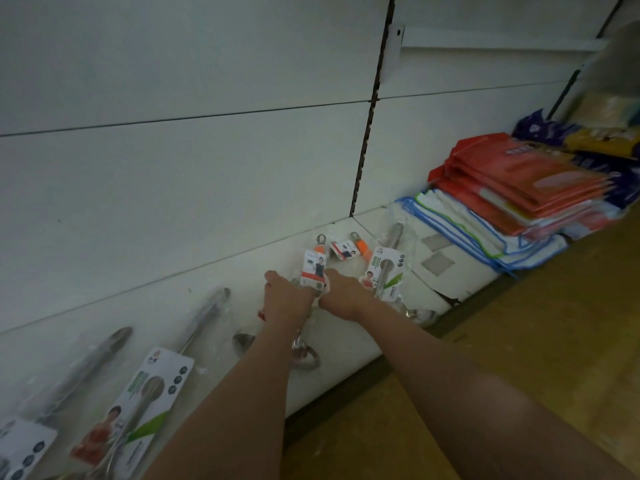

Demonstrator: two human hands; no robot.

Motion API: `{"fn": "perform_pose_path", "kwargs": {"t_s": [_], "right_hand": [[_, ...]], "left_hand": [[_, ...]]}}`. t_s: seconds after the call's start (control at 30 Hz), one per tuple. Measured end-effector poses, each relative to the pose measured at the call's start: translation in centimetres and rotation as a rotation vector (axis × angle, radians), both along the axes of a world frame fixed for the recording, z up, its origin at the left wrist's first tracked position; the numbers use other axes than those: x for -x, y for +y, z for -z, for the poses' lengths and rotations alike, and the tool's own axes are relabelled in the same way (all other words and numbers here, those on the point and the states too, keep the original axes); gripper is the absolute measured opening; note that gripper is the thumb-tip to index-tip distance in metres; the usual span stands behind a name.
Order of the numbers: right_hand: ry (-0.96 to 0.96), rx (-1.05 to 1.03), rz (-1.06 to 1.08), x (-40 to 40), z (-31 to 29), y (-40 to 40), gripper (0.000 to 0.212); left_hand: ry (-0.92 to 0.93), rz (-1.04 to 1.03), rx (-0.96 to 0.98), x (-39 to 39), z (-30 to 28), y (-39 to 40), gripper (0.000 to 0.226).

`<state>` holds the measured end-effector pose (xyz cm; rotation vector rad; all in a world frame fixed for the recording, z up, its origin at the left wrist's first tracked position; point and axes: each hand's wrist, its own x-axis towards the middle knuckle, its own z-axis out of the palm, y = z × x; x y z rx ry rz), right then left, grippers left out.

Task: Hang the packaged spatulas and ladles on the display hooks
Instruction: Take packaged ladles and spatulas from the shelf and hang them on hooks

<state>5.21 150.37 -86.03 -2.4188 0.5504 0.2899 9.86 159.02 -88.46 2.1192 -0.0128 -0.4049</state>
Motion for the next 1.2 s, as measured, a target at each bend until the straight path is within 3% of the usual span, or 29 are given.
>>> {"fn": "perform_pose_path", "kwargs": {"t_s": [0.17,0.2,0.27,0.37,0.4,0.53,0.67,0.83,1.07,1.2], "right_hand": [[0.042,-0.346,0.193,-1.0,-0.2,0.1,0.052],[0.066,-0.456,0.232,-1.1,-0.2,0.1,0.057],[0.060,-0.644,0.302,-1.1,0.0,0.2,0.066],[-0.042,-0.804,0.379,-1.0,-0.4,0.1,0.063],[-0.063,-0.821,0.391,-0.9,-0.5,-0.1,0.062],[-0.130,-0.739,0.404,-0.7,-0.5,-0.7,0.082],[-0.239,-0.612,0.323,-1.4,-1.7,-0.4,0.093],[-0.343,-0.595,0.255,-1.6,-4.2,0.2,0.090],[-0.465,-0.498,0.203,-0.9,-6.7,0.6,0.089],[-0.435,-0.410,0.157,-0.8,-7.2,0.5,0.084]], "left_hand": [[0.234,-0.008,0.107,-1.1,0.6,-0.2,0.065],[0.266,0.013,0.115,-1.4,0.8,-0.3,0.056],[0.319,0.044,0.175,-1.5,0.6,-0.3,0.010],[0.392,0.069,0.277,-1.1,-0.1,-0.2,0.009],[0.385,0.071,0.309,-1.2,0.0,-0.2,0.022],[0.198,-0.002,0.401,-1.4,-0.5,-0.2,0.060],[0.078,-0.101,0.543,-1.1,-2.0,-0.5,0.076],[-0.093,-0.110,0.629,-0.7,-4.1,-1.0,0.069],[-0.360,-0.115,0.525,0.0,-7.1,0.1,0.066],[-0.582,-0.016,0.426,-0.3,-7.8,0.9,0.059]]}}
